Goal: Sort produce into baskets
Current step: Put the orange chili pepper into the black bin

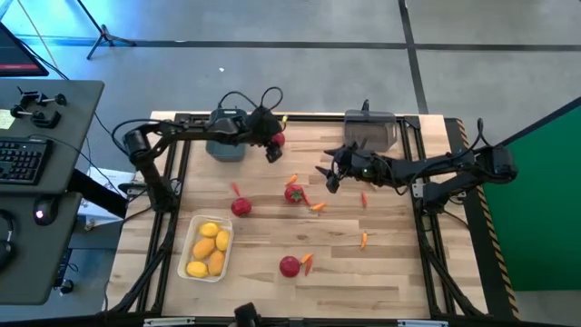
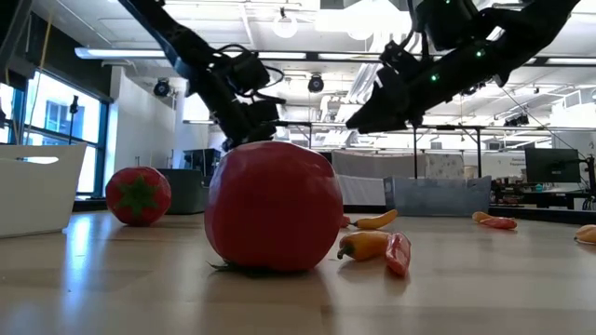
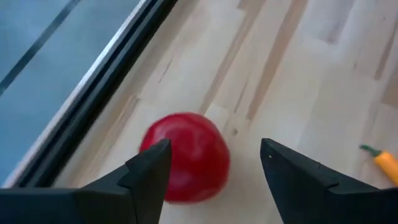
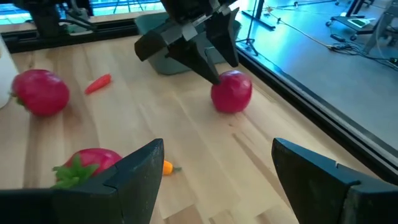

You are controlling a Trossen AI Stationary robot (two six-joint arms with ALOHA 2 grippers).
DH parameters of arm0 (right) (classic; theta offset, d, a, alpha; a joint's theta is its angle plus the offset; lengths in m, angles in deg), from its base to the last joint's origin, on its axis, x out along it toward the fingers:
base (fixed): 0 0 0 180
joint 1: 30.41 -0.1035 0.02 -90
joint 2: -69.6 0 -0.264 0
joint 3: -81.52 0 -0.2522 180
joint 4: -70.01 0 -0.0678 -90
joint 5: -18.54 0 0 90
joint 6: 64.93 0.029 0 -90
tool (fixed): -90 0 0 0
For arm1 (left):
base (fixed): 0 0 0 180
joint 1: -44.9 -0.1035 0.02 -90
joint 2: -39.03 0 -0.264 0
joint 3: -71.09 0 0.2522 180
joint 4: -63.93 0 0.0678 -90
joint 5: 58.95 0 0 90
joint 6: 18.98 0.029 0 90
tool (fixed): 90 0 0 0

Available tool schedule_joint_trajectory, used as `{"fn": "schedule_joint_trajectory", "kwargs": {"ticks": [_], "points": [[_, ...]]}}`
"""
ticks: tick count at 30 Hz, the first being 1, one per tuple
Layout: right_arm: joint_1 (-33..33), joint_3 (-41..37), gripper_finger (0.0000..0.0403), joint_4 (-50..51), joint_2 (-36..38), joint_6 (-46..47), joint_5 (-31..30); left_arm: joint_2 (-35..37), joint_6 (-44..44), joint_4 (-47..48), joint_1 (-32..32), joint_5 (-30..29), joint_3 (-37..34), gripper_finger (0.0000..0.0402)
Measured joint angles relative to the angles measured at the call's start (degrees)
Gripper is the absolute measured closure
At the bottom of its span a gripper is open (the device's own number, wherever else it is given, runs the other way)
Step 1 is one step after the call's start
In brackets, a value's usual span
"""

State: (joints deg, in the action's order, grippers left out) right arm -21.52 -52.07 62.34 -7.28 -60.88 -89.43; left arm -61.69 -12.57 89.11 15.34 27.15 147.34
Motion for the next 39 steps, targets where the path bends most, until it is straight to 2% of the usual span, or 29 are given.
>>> {"fn": "schedule_joint_trajectory", "kwargs": {"ticks": [4, 9, 15, 19, 27, 34, 39], "points": [[1.2, 0.0, 0.0114, 0.2, 0.0, 0.0, 1.1, -0.6, 3.3, 3.9, -0.2, 0.2, 3.4, 0.0152], [2.5, 0.0, 0.0114, 0.2, 0.0, 0.0, 2.2, -0.9, 4.7, 7.1, -1.0, 2.1, 3.7, 0.0147], [4.5, 0.0, 0.0114, 0.1, 0.0, 0.3, 2.2, -1.4, 3.3, 6.0, -2.5, 5.7, 3.7, 0.0147], [5.4, 0.0, 0.0114, 0.1, 0.0, -0.7, 3.6, -3.1, 2.9, 4.9, -2.4, 6.2, 3.7, 0.0147], [6.6, 0.0, 0.0114, 0.0, 0.0, -1.7, 4.8, -5.3, 2.1, 2.7, -2.4, 3.3, 3.8, 0.0147], [6.5, 0.0, 0.0114, 0.0, 0.0, -2.0, 4.6, -5.6, 6.0, 3.0, -2.7, -0.2, 3.8, 0.0147], [6.5, 0.0, 0.0114, -0.1, 0.0, -2.0, 4.5, -5.6, 6.9, 2.9, -2.7, -0.4, 3.7, 0.0147]]}}
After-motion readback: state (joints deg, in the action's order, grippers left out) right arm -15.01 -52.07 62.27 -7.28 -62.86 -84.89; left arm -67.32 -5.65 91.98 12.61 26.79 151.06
